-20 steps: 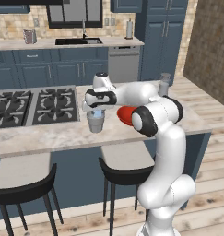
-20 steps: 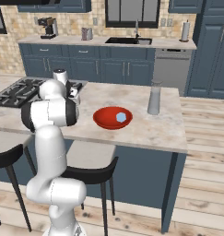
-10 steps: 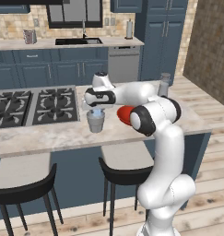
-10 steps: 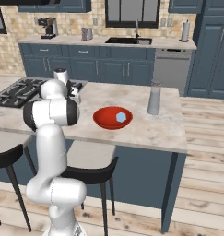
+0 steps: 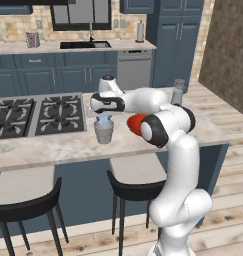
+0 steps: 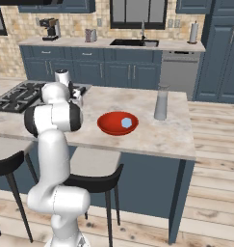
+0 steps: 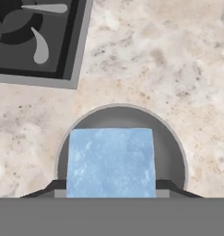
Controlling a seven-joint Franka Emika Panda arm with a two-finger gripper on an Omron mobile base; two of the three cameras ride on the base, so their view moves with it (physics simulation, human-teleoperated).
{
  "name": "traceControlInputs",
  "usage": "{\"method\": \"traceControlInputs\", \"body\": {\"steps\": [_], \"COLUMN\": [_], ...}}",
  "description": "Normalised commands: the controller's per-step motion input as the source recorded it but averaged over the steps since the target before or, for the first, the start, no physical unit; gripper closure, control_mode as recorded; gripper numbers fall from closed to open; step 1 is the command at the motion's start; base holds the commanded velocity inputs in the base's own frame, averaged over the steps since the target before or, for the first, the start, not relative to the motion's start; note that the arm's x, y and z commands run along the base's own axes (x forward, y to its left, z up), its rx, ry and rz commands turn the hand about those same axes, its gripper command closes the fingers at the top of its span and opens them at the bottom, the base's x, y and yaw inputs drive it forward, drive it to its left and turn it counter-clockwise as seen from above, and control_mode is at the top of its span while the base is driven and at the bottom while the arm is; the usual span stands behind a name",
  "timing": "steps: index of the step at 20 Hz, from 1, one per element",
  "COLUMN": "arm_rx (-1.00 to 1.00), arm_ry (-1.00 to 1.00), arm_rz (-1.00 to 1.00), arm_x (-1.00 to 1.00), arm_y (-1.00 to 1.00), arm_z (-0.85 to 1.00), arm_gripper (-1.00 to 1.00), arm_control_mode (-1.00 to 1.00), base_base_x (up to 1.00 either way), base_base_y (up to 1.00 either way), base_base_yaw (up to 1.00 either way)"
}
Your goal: There are two ice cubes in the ice bowl. Place both ice cubes in the glass cup.
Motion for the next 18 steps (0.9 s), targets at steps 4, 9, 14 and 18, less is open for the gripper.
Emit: {"method": "traceControlInputs", "body": {"steps": [4,9,14,18], "arm_rx": [0.01,0.03,0.05,0.00], "arm_ry": [0.00,0.00,0.00,0.07], "arm_rz": [0.00,0.00,0.02,0.03], "arm_x": [0.00,0.00,-0.33,-0.61], "arm_y": [0.00,-0.10,-0.79,-1.00], "arm_z": [0.34,0.28,0.21,-0.07], "arm_gripper": [-1.00,-1.00,-1.00,-1.00], "arm_control_mode": [-1.00,-1.00,-1.00,-1.00], "base_base_x": [0.00,0.00,0.00,0.00], "base_base_y": [0.00,0.00,0.00,0.00], "base_base_yaw": [0.00,0.00,0.00,0.00]}}
